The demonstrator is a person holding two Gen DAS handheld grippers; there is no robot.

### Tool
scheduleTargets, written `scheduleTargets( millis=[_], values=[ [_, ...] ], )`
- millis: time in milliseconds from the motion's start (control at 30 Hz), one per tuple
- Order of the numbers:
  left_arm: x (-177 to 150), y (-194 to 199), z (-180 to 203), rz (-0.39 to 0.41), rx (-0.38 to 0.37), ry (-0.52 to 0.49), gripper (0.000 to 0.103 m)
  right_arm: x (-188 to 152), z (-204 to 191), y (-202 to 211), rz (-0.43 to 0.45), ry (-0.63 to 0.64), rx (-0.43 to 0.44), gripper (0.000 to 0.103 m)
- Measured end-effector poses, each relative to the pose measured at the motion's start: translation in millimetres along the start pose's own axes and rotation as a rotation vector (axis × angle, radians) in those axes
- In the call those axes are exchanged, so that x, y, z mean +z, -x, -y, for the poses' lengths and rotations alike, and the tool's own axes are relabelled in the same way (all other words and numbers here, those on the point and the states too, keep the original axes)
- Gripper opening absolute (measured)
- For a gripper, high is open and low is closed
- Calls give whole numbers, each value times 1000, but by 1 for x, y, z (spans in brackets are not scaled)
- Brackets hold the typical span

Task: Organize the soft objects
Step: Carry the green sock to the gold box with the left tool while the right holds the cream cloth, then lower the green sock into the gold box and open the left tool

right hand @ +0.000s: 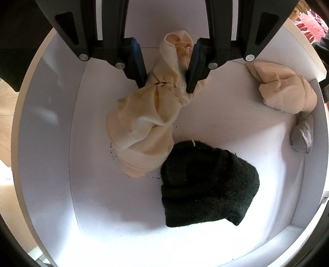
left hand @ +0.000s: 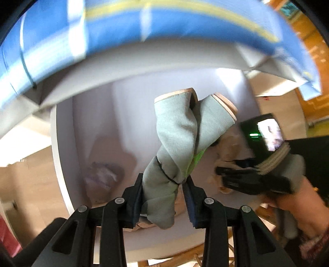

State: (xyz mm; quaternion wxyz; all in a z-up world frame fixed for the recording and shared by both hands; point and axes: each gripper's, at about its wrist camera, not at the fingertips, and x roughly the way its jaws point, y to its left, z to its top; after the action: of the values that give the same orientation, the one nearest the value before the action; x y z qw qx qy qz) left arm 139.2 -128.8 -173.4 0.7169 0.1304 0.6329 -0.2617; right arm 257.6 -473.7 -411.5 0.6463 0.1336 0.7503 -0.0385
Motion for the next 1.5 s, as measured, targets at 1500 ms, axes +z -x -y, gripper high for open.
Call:
scheduleTargets(
  millis=[1500],
  values=[
    [165, 150, -102, 171, -86, 488, 38, 3, 38, 27, -8, -45, 52, 38]
  ],
)
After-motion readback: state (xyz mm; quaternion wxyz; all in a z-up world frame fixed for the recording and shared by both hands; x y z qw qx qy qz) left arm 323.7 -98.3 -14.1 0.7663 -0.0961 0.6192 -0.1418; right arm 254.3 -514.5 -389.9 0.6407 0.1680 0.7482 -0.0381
